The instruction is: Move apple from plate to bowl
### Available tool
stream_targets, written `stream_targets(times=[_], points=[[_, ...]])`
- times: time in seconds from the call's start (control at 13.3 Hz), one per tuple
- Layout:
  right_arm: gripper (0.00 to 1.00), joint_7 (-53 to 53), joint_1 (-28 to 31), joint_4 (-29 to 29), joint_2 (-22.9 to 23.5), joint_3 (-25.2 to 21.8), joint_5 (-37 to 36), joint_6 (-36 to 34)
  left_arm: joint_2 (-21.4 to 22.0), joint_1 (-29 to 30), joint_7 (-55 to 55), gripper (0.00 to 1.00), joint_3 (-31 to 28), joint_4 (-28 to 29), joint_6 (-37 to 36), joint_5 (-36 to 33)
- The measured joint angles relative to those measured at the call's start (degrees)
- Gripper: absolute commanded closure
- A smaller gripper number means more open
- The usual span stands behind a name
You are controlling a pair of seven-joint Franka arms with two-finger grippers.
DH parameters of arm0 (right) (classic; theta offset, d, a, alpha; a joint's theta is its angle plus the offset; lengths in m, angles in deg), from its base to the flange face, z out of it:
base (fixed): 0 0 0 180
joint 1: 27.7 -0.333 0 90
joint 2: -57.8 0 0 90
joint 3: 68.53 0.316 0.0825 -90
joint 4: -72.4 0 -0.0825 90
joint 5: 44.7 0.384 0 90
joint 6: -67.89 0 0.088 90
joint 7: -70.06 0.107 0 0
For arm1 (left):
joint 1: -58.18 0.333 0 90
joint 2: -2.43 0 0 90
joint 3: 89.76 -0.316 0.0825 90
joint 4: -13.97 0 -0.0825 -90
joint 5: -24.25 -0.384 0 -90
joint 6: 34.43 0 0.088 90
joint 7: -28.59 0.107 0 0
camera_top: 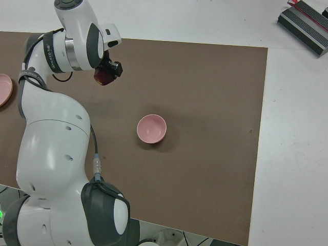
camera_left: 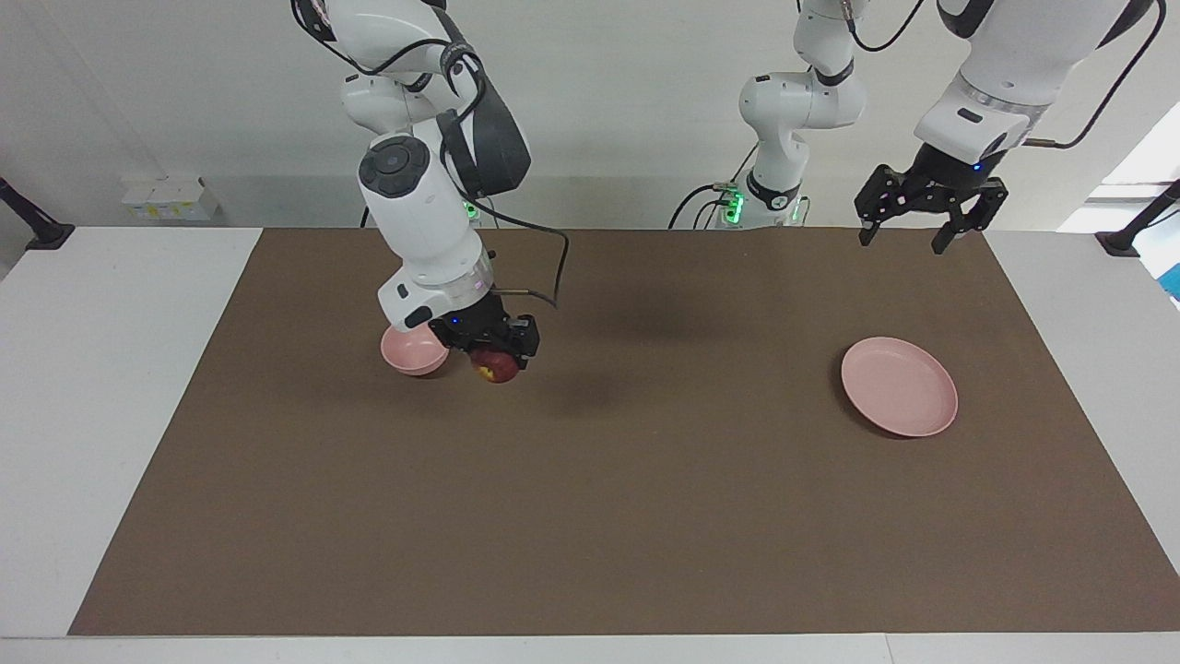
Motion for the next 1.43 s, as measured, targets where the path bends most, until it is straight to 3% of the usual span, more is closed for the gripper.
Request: stream_targets(times=[0.3, 0.67, 0.97, 1.05, 1.12, 1.43], points=[[0.74, -9.5, 3.4, 8.7, -4.1, 0.0, -6.2, 1.2, 2.4, 0.6, 0.9, 0.00, -1.5, -0.3, -2.4, 0.0], [0.74, -15.3, 7.0, 33.9, -14.5, 0.0, -6.3, 18.8, 2.8, 2.2, 4.2, 0.00, -1.8, 0.1, -4.0, 0.0], [0.73, -15.4, 7.2, 43.5, -15.9, 0.1, -6.3, 28.3, 2.9, 3.2, 6.3, 0.00, -1.9, 0.7, -4.2, 0.0], [0.54, -15.7, 7.4, 44.9, -15.9, 0.0, -6.3, 30.2, 2.9, 3.2, 6.3, 0.00, -1.9, 1.0, -4.2, 0.0], [0.01, -16.3, 7.8, 46.0, -15.9, 0.0, -6.3, 31.7, 3.0, 3.2, 6.3, 0.00, -1.9, 1.1, -4.2, -0.1], [0.00, -16.6, 8.2, 46.0, -16.4, 0.0, -6.3, 31.7, 3.5, 3.2, 6.3, 0.00, -1.7, 1.5, -4.4, -1.4]])
